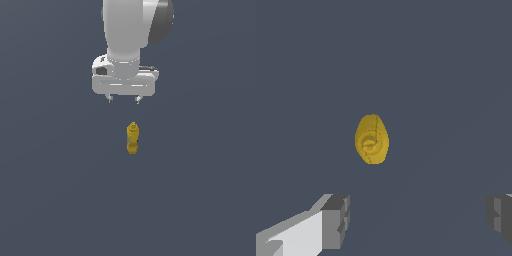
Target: Pick up the object and move it to a goal position.
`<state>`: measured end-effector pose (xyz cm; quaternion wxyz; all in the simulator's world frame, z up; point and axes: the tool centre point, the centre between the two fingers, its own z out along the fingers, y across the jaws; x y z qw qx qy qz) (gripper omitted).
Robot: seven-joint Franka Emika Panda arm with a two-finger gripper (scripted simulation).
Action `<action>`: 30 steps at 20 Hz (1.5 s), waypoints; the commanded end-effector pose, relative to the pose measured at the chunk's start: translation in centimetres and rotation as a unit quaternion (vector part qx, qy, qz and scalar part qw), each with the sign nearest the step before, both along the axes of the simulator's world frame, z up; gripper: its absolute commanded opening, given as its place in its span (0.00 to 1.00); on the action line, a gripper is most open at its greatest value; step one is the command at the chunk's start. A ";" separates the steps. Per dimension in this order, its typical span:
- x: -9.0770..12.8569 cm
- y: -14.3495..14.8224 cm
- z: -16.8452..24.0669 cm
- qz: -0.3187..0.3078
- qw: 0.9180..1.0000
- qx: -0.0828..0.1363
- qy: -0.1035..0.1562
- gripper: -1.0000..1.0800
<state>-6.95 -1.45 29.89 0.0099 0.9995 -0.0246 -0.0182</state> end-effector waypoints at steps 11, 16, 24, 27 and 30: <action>0.6 0.9 0.4 0.026 1.000 0.001 -0.007 0.96; 0.6 1.0 0.1 0.024 1.000 0.001 -0.007 0.96; 1.3 2.0 -2.9 0.025 1.000 0.005 -0.012 0.96; 1.6 2.6 -4.8 0.025 1.000 0.007 -0.014 0.96; 1.8 3.1 -6.2 0.024 1.000 0.008 -0.016 0.96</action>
